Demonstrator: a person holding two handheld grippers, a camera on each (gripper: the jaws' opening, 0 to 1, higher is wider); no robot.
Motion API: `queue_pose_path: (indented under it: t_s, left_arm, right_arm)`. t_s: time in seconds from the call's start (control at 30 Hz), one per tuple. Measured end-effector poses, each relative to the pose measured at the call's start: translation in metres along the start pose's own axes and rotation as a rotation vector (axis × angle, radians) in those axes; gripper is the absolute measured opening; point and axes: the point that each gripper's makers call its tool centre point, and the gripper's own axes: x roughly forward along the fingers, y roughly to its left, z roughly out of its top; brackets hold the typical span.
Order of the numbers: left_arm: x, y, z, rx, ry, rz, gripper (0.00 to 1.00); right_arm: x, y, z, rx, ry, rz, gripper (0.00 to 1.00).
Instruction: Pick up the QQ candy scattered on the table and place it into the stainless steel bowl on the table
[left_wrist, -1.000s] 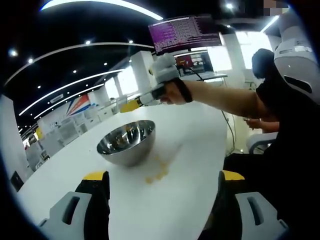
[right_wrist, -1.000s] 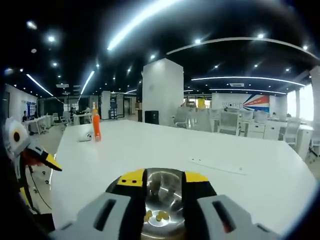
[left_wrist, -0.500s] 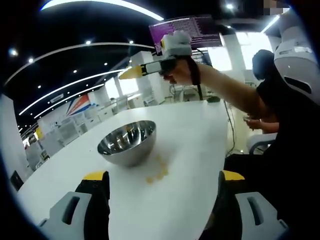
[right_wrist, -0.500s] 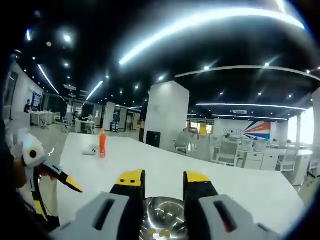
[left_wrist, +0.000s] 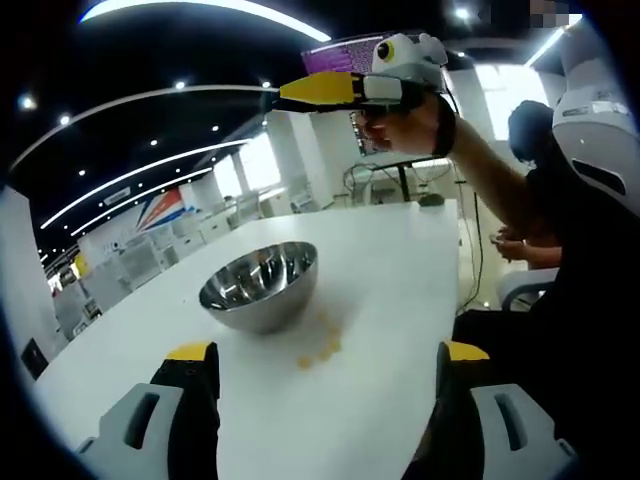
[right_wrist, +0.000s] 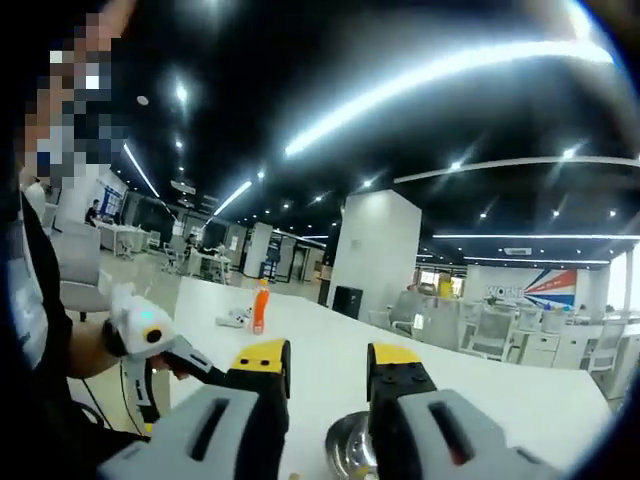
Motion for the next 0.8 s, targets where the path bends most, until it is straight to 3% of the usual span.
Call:
queue_pose_path:
  t_s: [0.2,0.3,0.53,0.8]
  left_arm:
    - [0.000,0.001,-0.001,-0.004,0.002,0.003,0.90]
    - [-0.001,0.001,0.000,0.000,0.001,0.005,0.90]
    - [-0.003,0.003,-0.003,-0.005,0.005,0.012,0.90]
    - [-0.004,0.003,-0.002,-0.004,0.002,0.014,0.90]
  right_arm:
    - [0.003,0.034,-0.027,0.017,0.049,0.084,0.29]
    - [0.005,0.045,-0.050,0.066,0.109,0.127,0.23]
    - [0.011,0.054,-0.105,0.120,0.213,0.148,0.22]
    - [0.012,0.045,-0.169,0.203,0.325,0.114,0.20]
